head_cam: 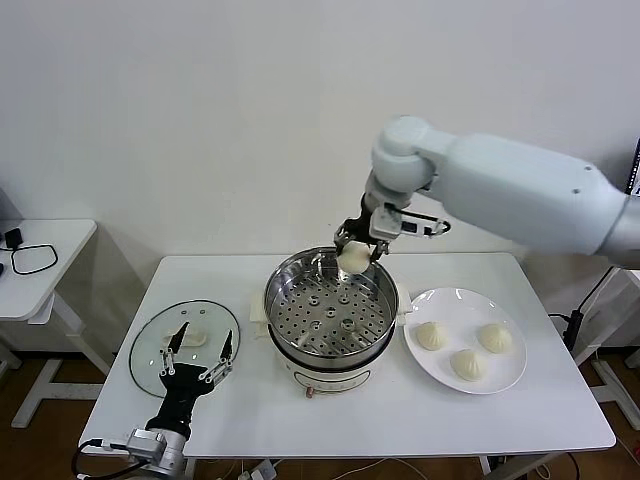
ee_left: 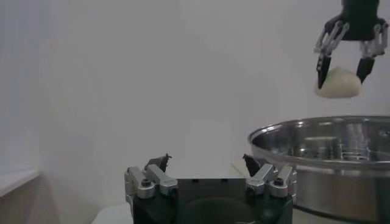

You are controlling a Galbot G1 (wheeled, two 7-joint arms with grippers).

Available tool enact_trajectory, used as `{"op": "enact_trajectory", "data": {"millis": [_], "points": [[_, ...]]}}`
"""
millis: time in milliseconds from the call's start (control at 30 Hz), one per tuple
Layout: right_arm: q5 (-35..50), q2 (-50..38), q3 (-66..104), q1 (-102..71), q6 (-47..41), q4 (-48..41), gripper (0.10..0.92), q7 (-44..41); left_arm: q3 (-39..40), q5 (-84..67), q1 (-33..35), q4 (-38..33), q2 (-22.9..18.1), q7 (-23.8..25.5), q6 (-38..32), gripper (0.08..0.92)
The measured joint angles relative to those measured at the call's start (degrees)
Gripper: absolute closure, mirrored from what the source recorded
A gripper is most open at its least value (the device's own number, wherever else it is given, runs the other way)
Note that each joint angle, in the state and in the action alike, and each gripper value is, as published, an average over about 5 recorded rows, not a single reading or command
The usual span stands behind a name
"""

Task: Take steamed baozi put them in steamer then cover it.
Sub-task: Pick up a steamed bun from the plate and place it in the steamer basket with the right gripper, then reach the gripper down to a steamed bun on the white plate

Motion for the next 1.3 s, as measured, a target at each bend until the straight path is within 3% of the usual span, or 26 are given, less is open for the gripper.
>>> {"op": "enact_trajectory", "data": {"millis": [633,800,967,1300], "points": [[-9.5,7.9,2.5,-9.1,3.7,-11.0,0.34,5.0,-1.8,-0.5,0.0,0.5,-0.1,0.6,-0.1,0.177],[-10.0,8.6,2.7,-9.9,3.6,-12.3,0.267,6.0,-1.8,-0.5,-0.1,0.6,-0.2,0.8,-0.1,0.177],[-9.0,8.1,3.1,-9.8,2.9,-12.2,0.206,6.1,-1.9,-0.6,-0.1,0.5,-0.2,0.8,-0.1,0.177],[1.6,-0.6,3.8,-4.1,-3.3,-5.6,0.203,1.7,-1.4,-0.6,0.3,-0.3,-0.6,0.7,0.0,0.177]]}}
